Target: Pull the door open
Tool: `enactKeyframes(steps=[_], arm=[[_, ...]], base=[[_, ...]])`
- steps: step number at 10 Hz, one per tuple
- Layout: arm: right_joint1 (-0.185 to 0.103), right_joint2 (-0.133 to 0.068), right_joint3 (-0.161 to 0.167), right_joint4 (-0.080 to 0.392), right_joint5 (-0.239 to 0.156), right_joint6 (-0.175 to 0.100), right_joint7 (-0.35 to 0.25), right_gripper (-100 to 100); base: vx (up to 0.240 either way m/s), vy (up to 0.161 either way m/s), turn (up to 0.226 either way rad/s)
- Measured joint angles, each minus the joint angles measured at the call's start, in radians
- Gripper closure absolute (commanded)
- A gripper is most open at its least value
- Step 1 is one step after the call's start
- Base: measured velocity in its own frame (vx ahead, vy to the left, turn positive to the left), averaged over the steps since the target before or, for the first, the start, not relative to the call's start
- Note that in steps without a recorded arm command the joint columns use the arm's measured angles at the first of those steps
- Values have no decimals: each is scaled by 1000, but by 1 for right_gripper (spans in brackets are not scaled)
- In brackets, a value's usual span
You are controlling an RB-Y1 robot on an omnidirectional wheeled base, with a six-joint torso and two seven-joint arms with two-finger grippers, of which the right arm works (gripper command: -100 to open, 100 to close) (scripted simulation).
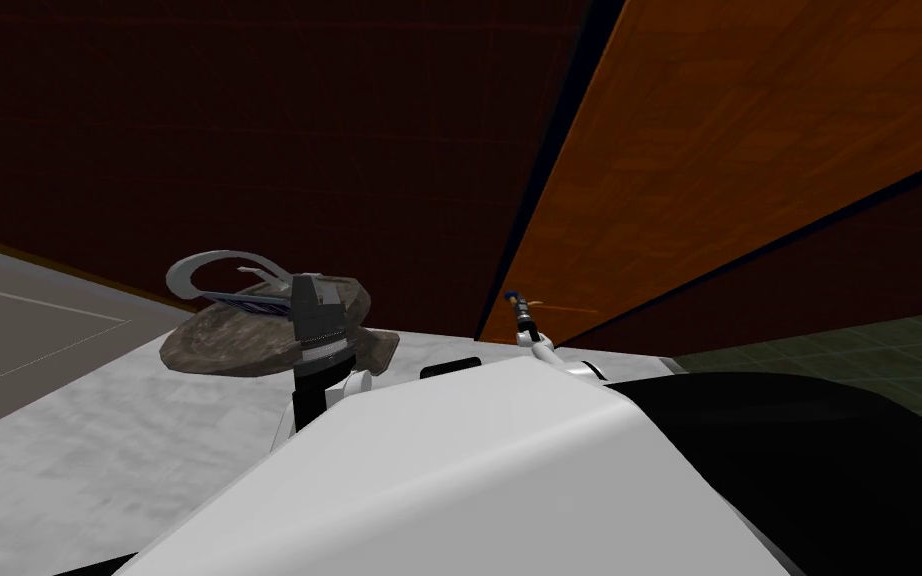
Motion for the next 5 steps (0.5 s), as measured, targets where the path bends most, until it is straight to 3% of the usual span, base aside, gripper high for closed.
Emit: enactKeyframes(steps=[4,5], arm=[[1,2,0,1,0,4,0,100],[1,2,0,1,0,4,0,100]], base=[[-6,0,4],[-120,-9,75]])
